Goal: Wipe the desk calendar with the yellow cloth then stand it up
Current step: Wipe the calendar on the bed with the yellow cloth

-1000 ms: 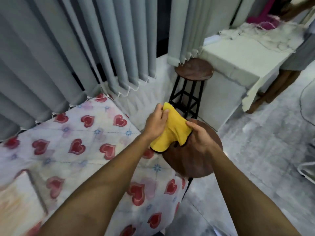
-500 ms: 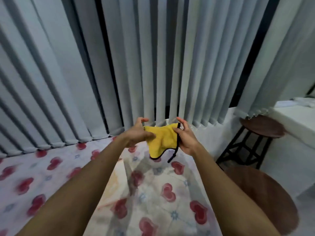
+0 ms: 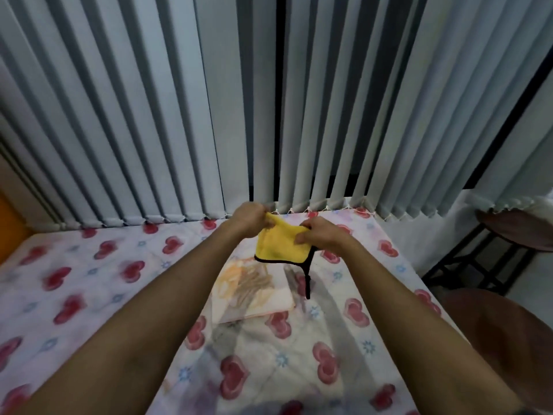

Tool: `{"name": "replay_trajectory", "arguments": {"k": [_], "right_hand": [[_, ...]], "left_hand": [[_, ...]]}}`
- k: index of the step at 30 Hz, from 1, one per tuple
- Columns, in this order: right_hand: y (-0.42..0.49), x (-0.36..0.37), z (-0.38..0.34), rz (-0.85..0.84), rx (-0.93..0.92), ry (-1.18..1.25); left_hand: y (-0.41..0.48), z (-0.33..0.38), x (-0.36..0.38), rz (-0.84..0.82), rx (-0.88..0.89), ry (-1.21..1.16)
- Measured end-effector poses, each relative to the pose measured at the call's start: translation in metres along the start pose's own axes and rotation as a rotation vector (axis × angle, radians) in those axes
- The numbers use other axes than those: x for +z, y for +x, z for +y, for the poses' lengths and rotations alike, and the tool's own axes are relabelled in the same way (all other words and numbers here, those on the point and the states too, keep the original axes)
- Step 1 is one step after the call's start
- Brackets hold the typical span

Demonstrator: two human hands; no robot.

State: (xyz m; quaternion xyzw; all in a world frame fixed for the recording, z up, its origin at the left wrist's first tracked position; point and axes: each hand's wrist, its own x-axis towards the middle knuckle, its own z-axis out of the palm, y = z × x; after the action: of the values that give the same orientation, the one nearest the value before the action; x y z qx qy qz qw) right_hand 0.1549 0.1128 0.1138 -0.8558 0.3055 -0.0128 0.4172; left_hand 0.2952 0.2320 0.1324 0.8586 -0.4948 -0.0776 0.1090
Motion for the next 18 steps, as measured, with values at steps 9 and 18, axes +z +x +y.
{"name": "replay_trajectory", "arguments": {"k": [9,18], "right_hand": [[0.016,0.046,0.021,-0.126,-0.293,0.217],[0.066,0.073,0.055,-0.216,0.154,0.154]], "left_hand": [[-0.006,-0.018,0.021,0.113,0.175,-0.314],[-0.069,-0.112,0.109,-0.033,-0.374,-0.23]]}}
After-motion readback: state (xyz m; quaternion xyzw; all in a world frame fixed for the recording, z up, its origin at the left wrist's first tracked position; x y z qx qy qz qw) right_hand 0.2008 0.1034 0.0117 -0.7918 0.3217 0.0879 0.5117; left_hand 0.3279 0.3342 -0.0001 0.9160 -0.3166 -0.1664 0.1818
